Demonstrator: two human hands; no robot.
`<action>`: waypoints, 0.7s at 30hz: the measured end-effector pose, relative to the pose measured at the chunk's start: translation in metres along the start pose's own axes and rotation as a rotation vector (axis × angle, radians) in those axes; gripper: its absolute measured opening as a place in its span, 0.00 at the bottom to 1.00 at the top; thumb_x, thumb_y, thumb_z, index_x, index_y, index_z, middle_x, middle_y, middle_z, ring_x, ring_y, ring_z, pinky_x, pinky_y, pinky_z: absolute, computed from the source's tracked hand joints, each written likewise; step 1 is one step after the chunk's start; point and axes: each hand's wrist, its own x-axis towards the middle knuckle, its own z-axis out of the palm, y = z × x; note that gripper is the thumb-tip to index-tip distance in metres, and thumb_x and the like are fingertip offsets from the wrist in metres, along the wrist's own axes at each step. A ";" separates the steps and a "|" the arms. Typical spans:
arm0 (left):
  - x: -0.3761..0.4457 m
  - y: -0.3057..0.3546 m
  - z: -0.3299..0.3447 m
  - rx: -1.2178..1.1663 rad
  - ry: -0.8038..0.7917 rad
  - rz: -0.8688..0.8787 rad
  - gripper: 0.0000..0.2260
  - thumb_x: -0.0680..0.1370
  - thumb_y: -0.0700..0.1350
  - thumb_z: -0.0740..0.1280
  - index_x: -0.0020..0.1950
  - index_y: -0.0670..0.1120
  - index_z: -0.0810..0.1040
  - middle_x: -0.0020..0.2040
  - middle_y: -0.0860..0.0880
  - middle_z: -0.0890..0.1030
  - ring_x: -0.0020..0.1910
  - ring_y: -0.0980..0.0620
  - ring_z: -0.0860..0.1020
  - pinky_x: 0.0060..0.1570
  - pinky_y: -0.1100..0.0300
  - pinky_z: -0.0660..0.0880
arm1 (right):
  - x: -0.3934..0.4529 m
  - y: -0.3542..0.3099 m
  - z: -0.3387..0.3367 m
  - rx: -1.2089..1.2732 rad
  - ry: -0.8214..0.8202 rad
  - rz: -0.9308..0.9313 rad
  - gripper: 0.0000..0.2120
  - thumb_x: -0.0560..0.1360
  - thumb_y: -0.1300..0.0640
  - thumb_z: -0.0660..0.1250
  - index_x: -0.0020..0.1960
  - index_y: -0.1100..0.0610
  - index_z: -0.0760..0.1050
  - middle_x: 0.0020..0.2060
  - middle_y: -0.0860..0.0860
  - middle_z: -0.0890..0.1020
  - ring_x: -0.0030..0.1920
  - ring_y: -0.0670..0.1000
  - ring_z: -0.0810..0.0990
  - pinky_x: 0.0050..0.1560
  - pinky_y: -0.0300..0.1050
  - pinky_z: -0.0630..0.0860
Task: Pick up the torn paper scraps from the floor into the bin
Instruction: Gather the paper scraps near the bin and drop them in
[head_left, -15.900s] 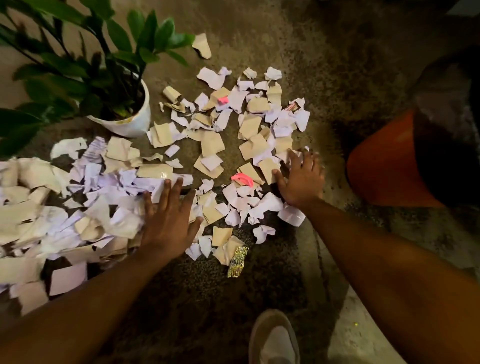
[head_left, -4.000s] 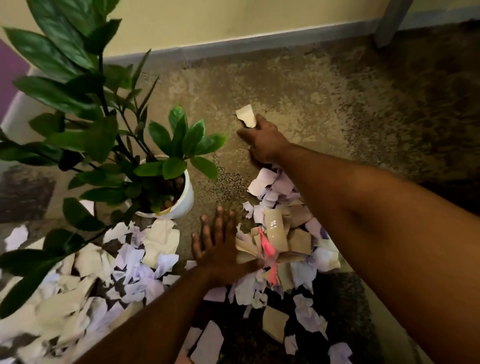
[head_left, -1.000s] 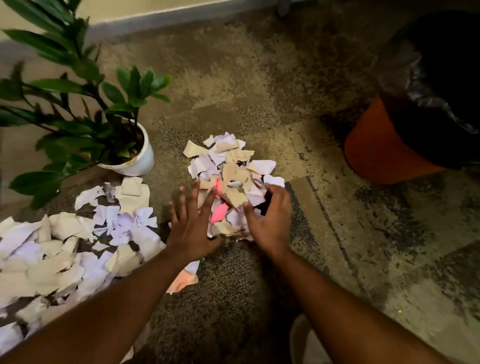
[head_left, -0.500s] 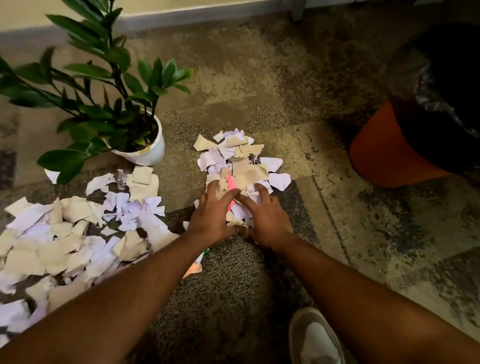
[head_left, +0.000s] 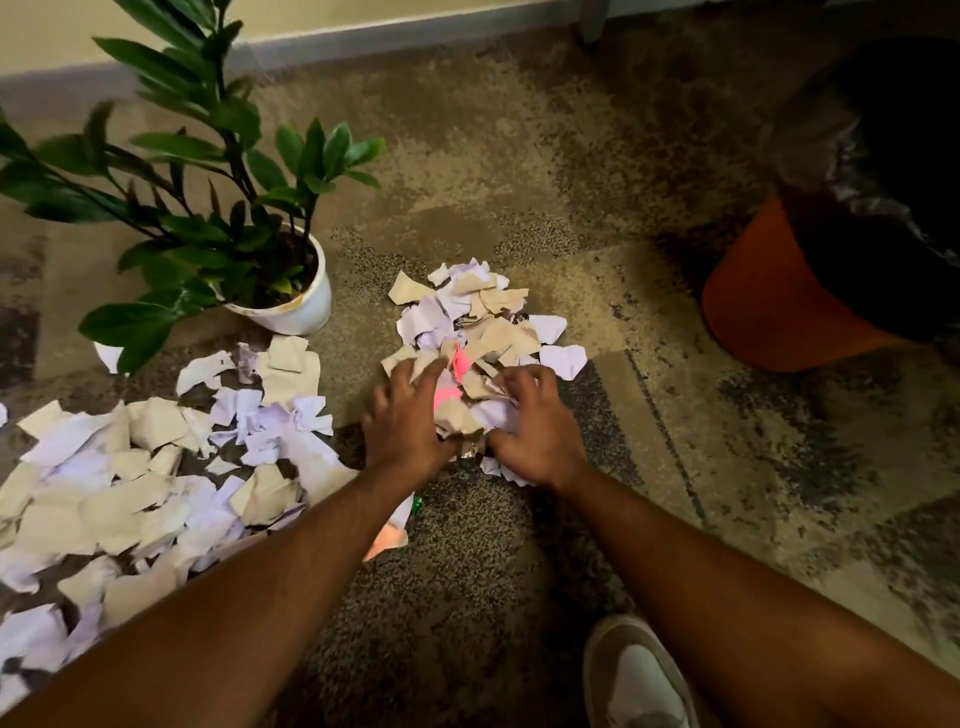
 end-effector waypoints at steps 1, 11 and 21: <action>0.002 -0.004 -0.001 0.031 -0.059 -0.016 0.50 0.62 0.63 0.78 0.75 0.66 0.50 0.77 0.49 0.55 0.72 0.37 0.60 0.65 0.38 0.67 | 0.000 -0.004 -0.003 0.007 -0.055 -0.006 0.35 0.65 0.38 0.68 0.70 0.40 0.63 0.70 0.52 0.64 0.62 0.61 0.77 0.54 0.56 0.81; 0.006 -0.013 0.006 0.000 -0.093 0.154 0.40 0.66 0.52 0.79 0.73 0.61 0.62 0.70 0.47 0.64 0.65 0.40 0.66 0.61 0.48 0.72 | -0.004 -0.024 0.016 -0.452 -0.152 -0.036 0.29 0.76 0.40 0.69 0.74 0.36 0.63 0.78 0.56 0.56 0.70 0.65 0.66 0.57 0.60 0.79; 0.010 -0.010 0.002 -0.184 -0.040 0.169 0.24 0.66 0.39 0.78 0.61 0.48 0.77 0.54 0.44 0.73 0.52 0.41 0.77 0.51 0.53 0.75 | 0.001 -0.009 0.017 -0.302 0.027 -0.012 0.17 0.74 0.57 0.72 0.62 0.47 0.81 0.60 0.53 0.76 0.51 0.60 0.81 0.48 0.51 0.81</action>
